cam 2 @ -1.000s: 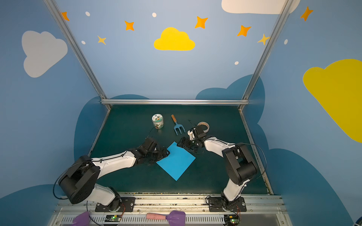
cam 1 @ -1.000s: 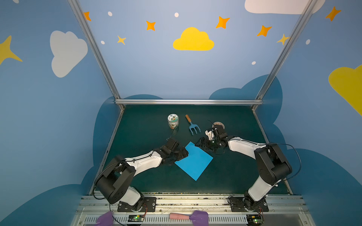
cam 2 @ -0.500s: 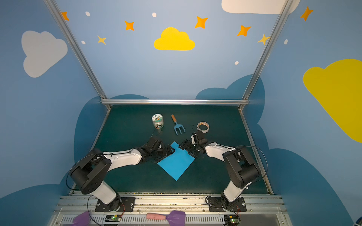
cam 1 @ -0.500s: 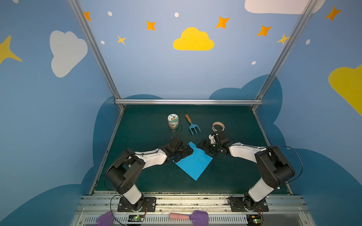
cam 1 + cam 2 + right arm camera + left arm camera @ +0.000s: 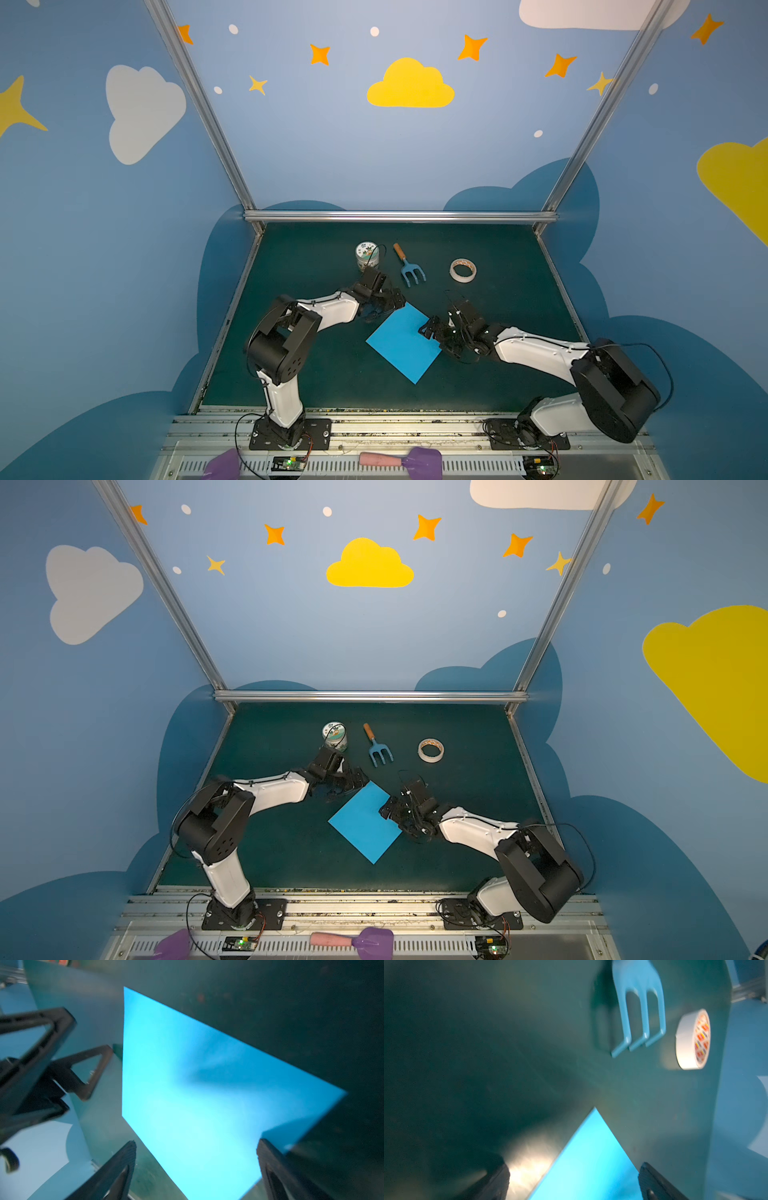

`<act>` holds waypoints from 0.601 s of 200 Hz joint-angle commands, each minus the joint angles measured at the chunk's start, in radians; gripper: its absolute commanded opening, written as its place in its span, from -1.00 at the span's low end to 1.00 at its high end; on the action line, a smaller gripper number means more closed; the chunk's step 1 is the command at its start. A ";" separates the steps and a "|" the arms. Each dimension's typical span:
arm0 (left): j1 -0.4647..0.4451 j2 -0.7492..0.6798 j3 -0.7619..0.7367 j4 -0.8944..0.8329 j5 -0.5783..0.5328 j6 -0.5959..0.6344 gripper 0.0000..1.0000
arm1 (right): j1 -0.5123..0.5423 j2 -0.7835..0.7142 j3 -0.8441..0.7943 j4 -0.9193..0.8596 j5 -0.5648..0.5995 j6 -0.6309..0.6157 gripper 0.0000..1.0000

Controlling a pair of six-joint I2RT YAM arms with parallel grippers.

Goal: Fold a paper plane with a square sheet of paper (fold left side to right side)
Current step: 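Reach both grippers toward the blue sheet's side corners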

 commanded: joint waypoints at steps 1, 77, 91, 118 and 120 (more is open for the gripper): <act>0.004 -0.039 0.066 -0.162 0.018 0.136 0.95 | -0.020 -0.075 0.071 -0.212 0.116 -0.086 0.80; -0.016 -0.137 0.026 -0.232 0.037 0.235 0.97 | -0.229 -0.247 -0.047 -0.249 -0.112 -0.171 0.80; -0.025 -0.121 0.035 -0.261 0.030 0.250 0.97 | -0.230 -0.242 -0.067 -0.233 -0.159 -0.176 0.80; -0.052 -0.082 0.036 -0.300 0.025 0.274 0.98 | -0.231 -0.215 -0.131 -0.135 -0.235 -0.157 0.79; -0.053 -0.079 0.036 -0.302 0.026 0.276 0.98 | -0.232 -0.211 -0.137 -0.125 -0.238 -0.152 0.79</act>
